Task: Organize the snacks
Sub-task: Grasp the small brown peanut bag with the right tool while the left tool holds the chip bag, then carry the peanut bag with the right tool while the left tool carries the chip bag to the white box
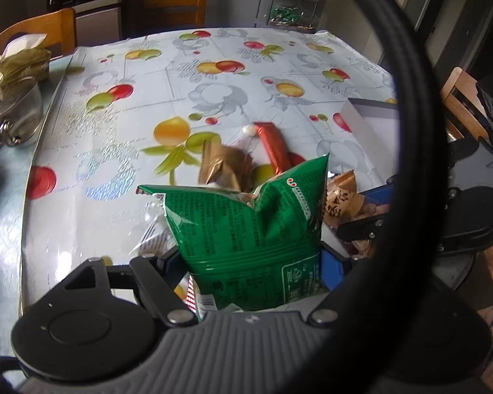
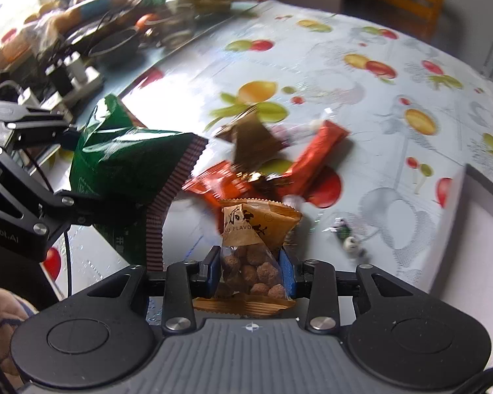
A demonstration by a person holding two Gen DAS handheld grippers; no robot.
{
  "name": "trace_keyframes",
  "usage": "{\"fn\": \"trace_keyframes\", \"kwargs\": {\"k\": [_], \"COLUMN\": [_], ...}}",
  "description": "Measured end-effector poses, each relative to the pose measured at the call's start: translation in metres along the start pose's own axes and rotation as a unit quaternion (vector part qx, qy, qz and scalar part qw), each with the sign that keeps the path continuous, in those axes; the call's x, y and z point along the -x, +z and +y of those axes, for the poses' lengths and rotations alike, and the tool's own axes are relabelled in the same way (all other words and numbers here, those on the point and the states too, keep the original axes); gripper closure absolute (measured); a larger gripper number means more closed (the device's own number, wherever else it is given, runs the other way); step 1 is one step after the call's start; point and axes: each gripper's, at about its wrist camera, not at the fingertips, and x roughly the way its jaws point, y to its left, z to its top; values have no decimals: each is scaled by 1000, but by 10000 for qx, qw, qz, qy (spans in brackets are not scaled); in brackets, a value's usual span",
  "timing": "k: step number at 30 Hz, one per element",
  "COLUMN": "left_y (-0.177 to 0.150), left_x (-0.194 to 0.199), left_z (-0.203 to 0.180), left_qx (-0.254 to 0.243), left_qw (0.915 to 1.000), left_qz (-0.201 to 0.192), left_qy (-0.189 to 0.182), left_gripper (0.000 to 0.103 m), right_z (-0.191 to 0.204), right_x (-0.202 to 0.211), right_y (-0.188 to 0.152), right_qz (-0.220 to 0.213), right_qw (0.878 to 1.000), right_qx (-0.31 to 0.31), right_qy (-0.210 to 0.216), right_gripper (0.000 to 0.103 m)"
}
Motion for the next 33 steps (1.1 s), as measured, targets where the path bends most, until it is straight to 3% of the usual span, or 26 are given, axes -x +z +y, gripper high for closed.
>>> {"fn": "trace_keyframes", "kwargs": {"k": [18, 33], "left_y": [40, 74], "left_x": [-9, -31], "left_z": [-42, -105], "left_qx": [-378, -1081], "left_qw": [9983, 9891], "left_qz": [-153, -164], "left_qy": [-425, -985], "left_gripper": [24, 24], "right_z": [-45, -82], "right_x": [40, 68], "right_y": [-16, -44], "right_qz": [-465, -639], "right_qw": [9945, 9830], "right_qx": [-796, -1416], "right_qy": [-490, -981], "right_gripper": [65, 65]}}
